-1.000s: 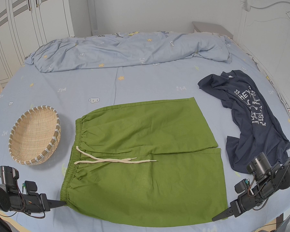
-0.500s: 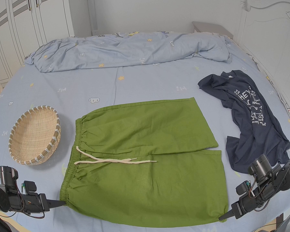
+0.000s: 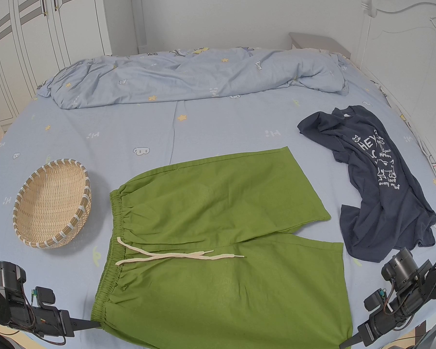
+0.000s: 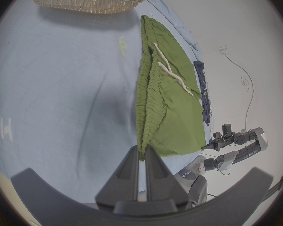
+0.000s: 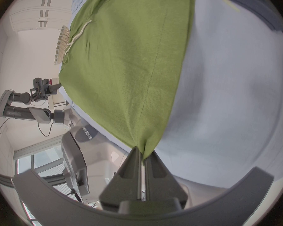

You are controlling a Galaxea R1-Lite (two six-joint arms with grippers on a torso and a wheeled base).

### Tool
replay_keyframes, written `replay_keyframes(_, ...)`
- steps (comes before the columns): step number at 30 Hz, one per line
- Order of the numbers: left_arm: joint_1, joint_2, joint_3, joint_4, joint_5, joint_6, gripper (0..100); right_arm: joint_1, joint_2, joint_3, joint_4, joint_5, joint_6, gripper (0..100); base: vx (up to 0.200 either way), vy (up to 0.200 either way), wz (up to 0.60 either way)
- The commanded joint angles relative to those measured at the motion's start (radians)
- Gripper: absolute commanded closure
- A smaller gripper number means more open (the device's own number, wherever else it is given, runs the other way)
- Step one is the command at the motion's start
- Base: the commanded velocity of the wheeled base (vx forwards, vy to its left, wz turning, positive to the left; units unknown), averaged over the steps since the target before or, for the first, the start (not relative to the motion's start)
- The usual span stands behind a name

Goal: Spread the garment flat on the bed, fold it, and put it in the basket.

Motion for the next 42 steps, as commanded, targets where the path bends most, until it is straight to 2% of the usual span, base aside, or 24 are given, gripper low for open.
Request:
replay_keyframes(1, 0.006, -0.054, 0.010, 0.014, 0.000, 0.011, 100, -0.003, -0.013, 0.042, 0.002, -0.001, -0.013, 100, 0.000, 0.000, 0.00)
replay_keyframes(5, 0.009, -0.058, 0.008, 0.006, -0.001, 0.011, 100, -0.009, -0.028, 0.025, -0.004, -0.003, -0.005, 100, 0.000, 0.000, 0.00)
replay_keyframes(10, 0.015, -0.121, -0.047, 0.022, -0.003, 0.003, 100, -0.040, -0.143, -0.142, 0.072, -0.005, 0.041, 100, 0.000, 0.000, 0.00)
replay_keyframes(12, 0.015, -0.121, -0.047, 0.022, -0.003, 0.003, 100, -0.040, -0.143, -0.142, 0.072, -0.005, 0.041, 100, 0.000, 0.000, 0.00)
replay_keyframes(13, 0.015, -0.170, -0.144, 0.109, -0.001, -0.001, 100, -0.051, -0.198, -0.315, 0.219, -0.008, 0.053, 100, 0.000, 0.000, 0.00)
replay_keyframes(15, 0.015, -0.200, -0.225, 0.207, -0.003, -0.021, 100, -0.052, -0.209, -0.418, 0.285, -0.023, 0.056, 100, 0.000, 0.000, 0.00)
replay_keyframes(19, 0.006, -0.216, -0.449, 0.453, -0.032, -0.093, 100, -0.046, -0.200, -0.614, 0.357, -0.106, 0.059, 100, 0.000, 0.000, 0.00)
replay_keyframes(21, 0.004, -0.207, -0.514, 0.511, -0.041, -0.096, 100, -0.045, -0.180, -0.676, 0.358, -0.113, 0.069, 100, 0.000, 0.000, 0.00)
replay_keyframes(26, -0.011, -0.154, -0.616, 0.532, -0.041, -0.129, 100, -0.043, -0.094, -0.835, 0.354, -0.133, 0.099, 100, 0.000, 0.000, 0.00)
replay_keyframes(30, -0.025, -0.086, -0.722, 0.532, -0.043, -0.224, 100, -0.041, 0.009, -0.967, 0.303, -0.218, 0.104, 100, 0.000, 0.000, 0.00)
replay_keyframes(36, -0.059, -0.039, -0.836, 0.526, -0.032, -0.299, 100, -0.046, 0.098, -1.068, 0.216, -0.242, 0.135, 100, 0.000, 0.000, 0.00)
replay_keyframes(38, -0.125, 0.017, -0.932, 0.511, 0.042, -0.417, 100, -0.052, 0.136, -1.110, 0.213, -0.242, 0.136, 100, 0.000, 0.000, 0.00)
replay_keyframes(39, -0.125, 0.017, -0.932, 0.511, 0.042, -0.417, 100, -0.052, 0.136, -1.110, 0.213, -0.242, 0.136, 100, 0.000, 0.000, 0.00)
replay_keyframes(41, -0.201, 0.070, -1.004, 0.479, 0.188, -0.508, 100, -0.054, 0.164, -1.139, 0.213, -0.242, 0.138, 100, 0.000, 0.000, 0.00)
replay_keyframes(42, -0.215, 0.078, -1.014, 0.471, 0.209, -0.520, 100, -0.055, 0.168, -1.144, 0.213, -0.244, 0.138, 100, 0.000, 0.000, 0.00)
